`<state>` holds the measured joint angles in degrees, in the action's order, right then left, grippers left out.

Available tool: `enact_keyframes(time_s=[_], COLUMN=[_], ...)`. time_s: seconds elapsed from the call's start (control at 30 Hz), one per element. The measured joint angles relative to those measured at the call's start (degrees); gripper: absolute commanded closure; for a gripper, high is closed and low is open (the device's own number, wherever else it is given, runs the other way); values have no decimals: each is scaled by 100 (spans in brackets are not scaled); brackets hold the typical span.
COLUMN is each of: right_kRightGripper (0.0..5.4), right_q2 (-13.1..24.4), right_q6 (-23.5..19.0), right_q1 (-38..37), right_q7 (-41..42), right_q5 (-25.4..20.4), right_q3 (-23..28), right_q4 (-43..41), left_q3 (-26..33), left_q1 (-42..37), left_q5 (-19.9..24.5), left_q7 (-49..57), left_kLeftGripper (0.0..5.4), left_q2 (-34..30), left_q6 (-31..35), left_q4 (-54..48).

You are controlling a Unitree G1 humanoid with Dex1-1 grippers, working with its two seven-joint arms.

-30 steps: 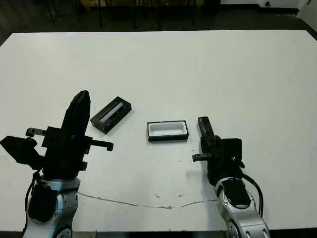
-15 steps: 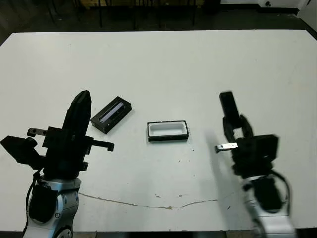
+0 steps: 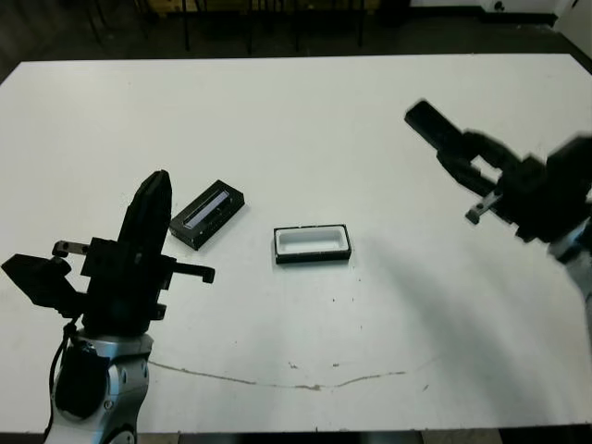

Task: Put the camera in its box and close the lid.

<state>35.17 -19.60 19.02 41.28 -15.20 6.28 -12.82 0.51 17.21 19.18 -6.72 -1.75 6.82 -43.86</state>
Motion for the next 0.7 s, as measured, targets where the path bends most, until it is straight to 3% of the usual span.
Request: enact_keyframes(time_s=[0.13,0.27,0.4,0.7], right_kRightGripper=[484,484,484,484], right_q2=[196,184,146,-225], right_q6=[28,8,-109,-304], right_q1=[627,1267,1764,2329], right_q7=[798,1917,2716,3547], right_q5=[-43,-392,-415,-156], right_q3=[-375,-674,-1200,-2060], right_q4=[743,1652,2246,3024], left_q3=[-24,-32,-41,-72], left_q1=[15,25,43,62], left_q5=[-69,-119,-134,-208], left_q7=[18,34,83,94], left_kLeftGripper=[540,540,540,540], left_q2=[2,3,5,11], left_q6=[0,3,15,17], left_q4=[0,0,-1,15])
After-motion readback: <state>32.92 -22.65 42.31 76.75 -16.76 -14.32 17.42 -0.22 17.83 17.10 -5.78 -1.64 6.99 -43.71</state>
